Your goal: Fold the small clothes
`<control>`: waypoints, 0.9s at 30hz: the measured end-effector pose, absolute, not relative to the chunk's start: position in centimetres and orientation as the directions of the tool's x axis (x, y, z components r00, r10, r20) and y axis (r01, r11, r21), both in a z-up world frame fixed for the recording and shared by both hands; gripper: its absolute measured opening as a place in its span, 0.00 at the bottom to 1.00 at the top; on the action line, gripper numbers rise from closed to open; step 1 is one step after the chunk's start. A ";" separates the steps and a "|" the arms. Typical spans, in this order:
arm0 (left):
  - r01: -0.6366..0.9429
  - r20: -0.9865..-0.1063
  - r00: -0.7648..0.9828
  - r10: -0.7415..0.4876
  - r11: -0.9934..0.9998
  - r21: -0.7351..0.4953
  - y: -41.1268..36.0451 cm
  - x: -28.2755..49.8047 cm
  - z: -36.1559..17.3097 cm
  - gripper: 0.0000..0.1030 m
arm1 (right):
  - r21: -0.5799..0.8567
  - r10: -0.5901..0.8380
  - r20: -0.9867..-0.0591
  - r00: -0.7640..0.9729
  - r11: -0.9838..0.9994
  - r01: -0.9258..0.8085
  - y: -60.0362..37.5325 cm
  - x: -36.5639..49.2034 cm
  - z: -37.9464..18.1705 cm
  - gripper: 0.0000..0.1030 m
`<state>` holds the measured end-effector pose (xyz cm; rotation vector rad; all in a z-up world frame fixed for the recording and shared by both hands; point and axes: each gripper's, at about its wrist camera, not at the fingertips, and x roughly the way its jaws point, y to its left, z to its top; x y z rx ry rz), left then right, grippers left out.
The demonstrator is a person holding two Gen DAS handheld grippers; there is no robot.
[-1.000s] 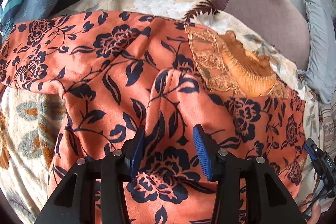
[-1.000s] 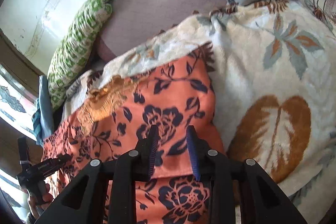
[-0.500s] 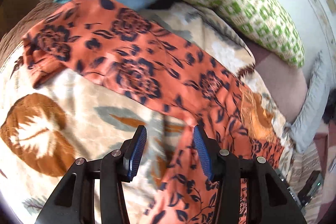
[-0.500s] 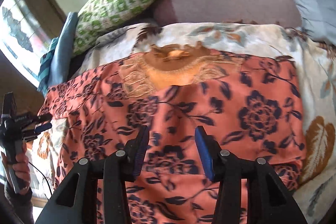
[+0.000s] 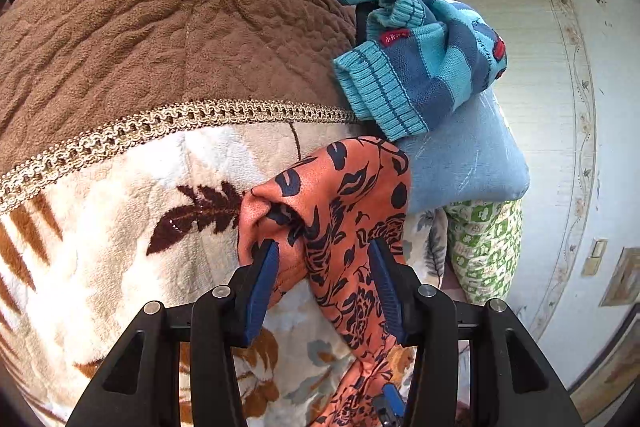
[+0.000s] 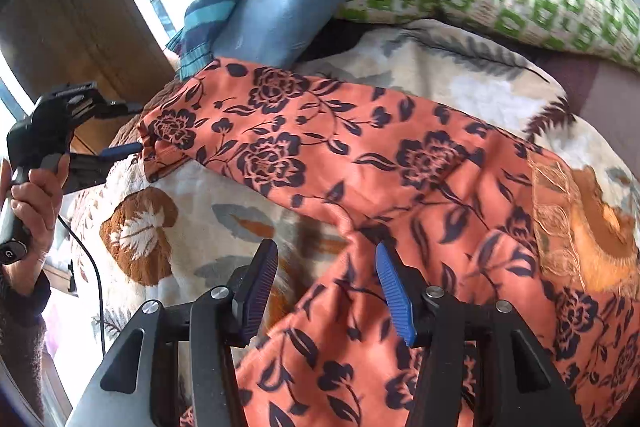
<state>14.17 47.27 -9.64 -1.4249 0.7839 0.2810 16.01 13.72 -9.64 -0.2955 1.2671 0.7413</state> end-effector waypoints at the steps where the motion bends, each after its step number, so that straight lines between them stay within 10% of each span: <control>1: -0.612 -0.629 0.726 -0.279 0.155 -0.776 47.5 14.5 -9.9 0.45 | 0.179 0.330 -0.938 0.104 0.720 -0.670 15.2 15.8 -10.1 0.52; 11: -0.619 -0.618 0.727 -0.299 0.103 -0.778 49.5 16.9 -13.1 0.45 | -0.087 0.184 -0.958 0.220 0.545 -0.834 25.1 13.9 -15.4 0.52; 14: -0.629 -0.637 0.721 -0.273 0.128 -0.767 49.9 17.6 -13.1 0.30 | -0.160 0.171 -0.943 0.285 0.519 -0.840 26.2 13.9 -16.2 0.35; 15: -0.636 -0.653 0.715 -0.249 0.153 -0.756 49.9 17.8 -12.8 0.05 | -0.146 0.184 -0.942 0.281 0.529 -0.836 26.2 14.2 -16.1 0.22; 16: -0.633 -0.655 0.718 -0.235 0.172 -0.755 49.8 17.7 -12.4 0.05 | -0.127 0.202 -0.939 0.278 0.548 -0.827 26.0 14.5 -15.7 0.06; 27: -0.457 -0.600 0.792 -0.117 0.538 -0.708 39.2 18.3 1.5 0.04 | 0.184 0.459 -0.844 0.276 0.732 -0.656 15.8 16.0 -7.5 0.06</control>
